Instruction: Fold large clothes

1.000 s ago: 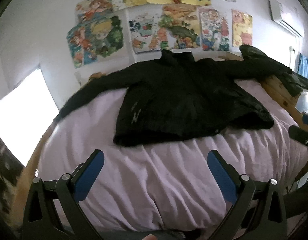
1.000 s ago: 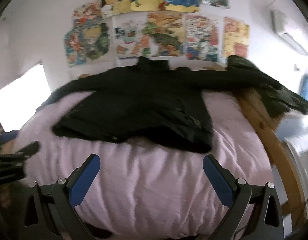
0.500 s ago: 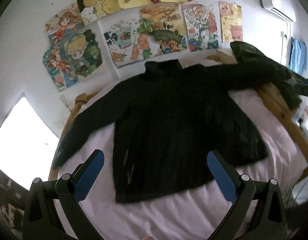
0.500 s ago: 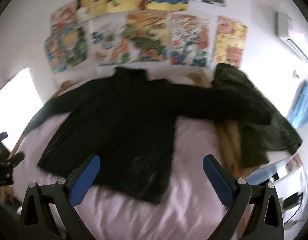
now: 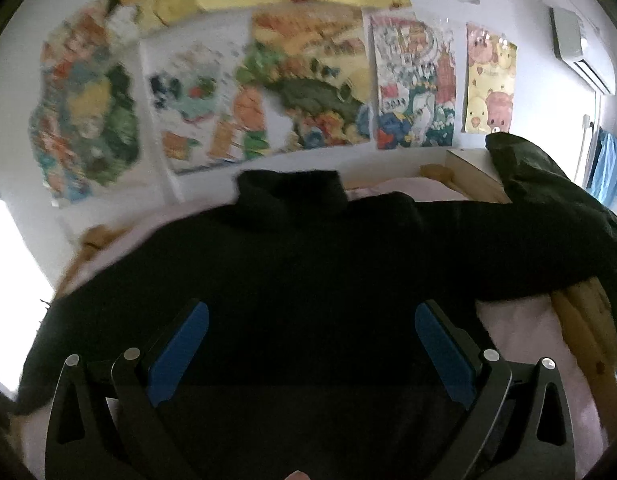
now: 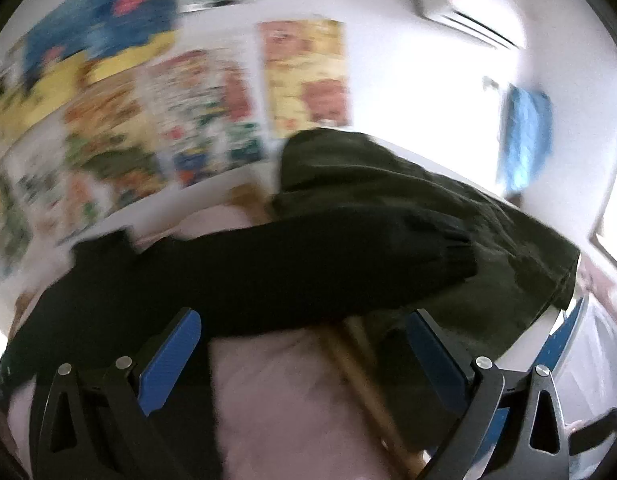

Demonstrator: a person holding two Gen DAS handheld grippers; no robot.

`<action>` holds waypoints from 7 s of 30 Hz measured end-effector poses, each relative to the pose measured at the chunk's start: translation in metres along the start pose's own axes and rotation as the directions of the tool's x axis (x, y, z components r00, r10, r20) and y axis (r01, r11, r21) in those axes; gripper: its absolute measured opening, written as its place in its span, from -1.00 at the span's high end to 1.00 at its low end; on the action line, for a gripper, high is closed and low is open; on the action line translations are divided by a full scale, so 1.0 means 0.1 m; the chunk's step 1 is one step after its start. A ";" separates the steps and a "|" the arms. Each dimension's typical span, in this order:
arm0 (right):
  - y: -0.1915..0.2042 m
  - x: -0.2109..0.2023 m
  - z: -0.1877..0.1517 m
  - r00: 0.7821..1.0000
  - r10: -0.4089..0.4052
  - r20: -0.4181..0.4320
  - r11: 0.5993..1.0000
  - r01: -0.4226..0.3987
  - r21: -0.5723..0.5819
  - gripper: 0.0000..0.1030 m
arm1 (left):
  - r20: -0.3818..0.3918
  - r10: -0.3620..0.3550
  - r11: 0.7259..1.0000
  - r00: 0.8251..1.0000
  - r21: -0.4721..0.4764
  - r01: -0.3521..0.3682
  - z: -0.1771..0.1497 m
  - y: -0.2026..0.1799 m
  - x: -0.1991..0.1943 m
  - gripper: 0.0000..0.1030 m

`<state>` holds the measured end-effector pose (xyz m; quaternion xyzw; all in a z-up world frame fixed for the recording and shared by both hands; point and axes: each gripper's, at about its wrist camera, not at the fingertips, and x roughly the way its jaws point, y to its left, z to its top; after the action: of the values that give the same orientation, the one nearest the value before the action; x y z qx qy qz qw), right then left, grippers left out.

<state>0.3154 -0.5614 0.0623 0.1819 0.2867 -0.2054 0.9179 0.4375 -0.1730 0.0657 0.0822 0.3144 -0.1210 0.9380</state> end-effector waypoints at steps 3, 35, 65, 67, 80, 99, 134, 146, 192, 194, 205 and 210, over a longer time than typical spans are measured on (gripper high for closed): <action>-0.35 0.25 0.05 0.998 -0.048 0.038 0.993 0.044 0.113 -1.00 | -0.033 -0.031 0.999 0.999 -0.012 0.031 0.00 -0.15 0.54 -0.97; -0.53 0.36 0.24 0.946 0.059 0.318 0.970 -0.129 0.205 0.73 | -0.259 -0.134 0.991 0.956 -0.024 0.133 -0.41 -0.62 2.33 -0.98; 3.81 1.31 -1.72 0.763 0.458 -0.455 0.542 -0.646 -0.538 0.73 | 0.037 -0.463 0.824 0.886 -0.351 0.445 -0.63 2.29 0.77 -0.97; 3.83 1.45 -1.94 0.750 0.411 -0.519 0.530 -0.660 -0.533 0.67 | 0.035 -0.496 0.794 0.868 -0.387 0.469 -0.66 2.35 0.88 -0.97; 3.31 1.10 -2.05 0.696 0.437 -0.569 0.418 -0.718 -0.557 -0.59 | -0.086 -0.556 0.791 0.826 -0.359 0.495 -0.62 2.04 1.39 -0.96; 2.37 0.87 -1.23 0.795 0.558 -0.239 0.595 -0.584 -0.553 -0.58 | 0.119 -0.195 0.970 0.974 -0.123 0.209 -0.30 1.62 0.82 0.97; 2.76 2.15 -1.08 0.948 0.225 -0.226 0.729 -0.318 -0.606 -0.44 | -0.001 0.042 0.984 0.999 -0.176 -0.041 -1.10 2.60 0.95 -0.30; 3.96 1.06 -1.22 0.817 0.491 -0.303 0.621 -0.572 -0.535 -0.68 | 0.071 0.233 0.682 0.970 -0.723 -0.111 -1.90 3.85 -0.49 -0.90; 4.55 1.14 -1.63 0.788 0.553 -0.271 0.561 -0.593 -0.578 -0.85 | 0.581 0.312 0.824 0.751 -0.559 0.090 -1.21 3.37 -1.79 0.85; 4.34 1.10 -1.43 0.789 0.560 -0.253 0.588 -0.594 -0.549 -0.85 | 0.608 0.215 0.882 0.764 -0.457 0.116 -0.97 3.06 -1.76 0.85; 2.92 1.37 -0.70 0.855 0.479 -0.196 0.747 -0.515 -0.420 -0.85 | 0.482 -0.065 0.975 0.873 -0.157 0.160 -0.07 1.57 -0.78 0.85; 2.37 1.68 -0.64 0.815 0.517 -0.262 0.771 -0.576 -0.273 -0.85 | 0.366 -0.122 0.989 0.922 -0.033 0.144 0.06 0.96 -0.08 0.86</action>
<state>0.5268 -0.3768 -0.0363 0.1133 0.3300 0.1401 0.9266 0.4609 -0.0811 0.0829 0.0088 0.1440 -0.1881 0.9715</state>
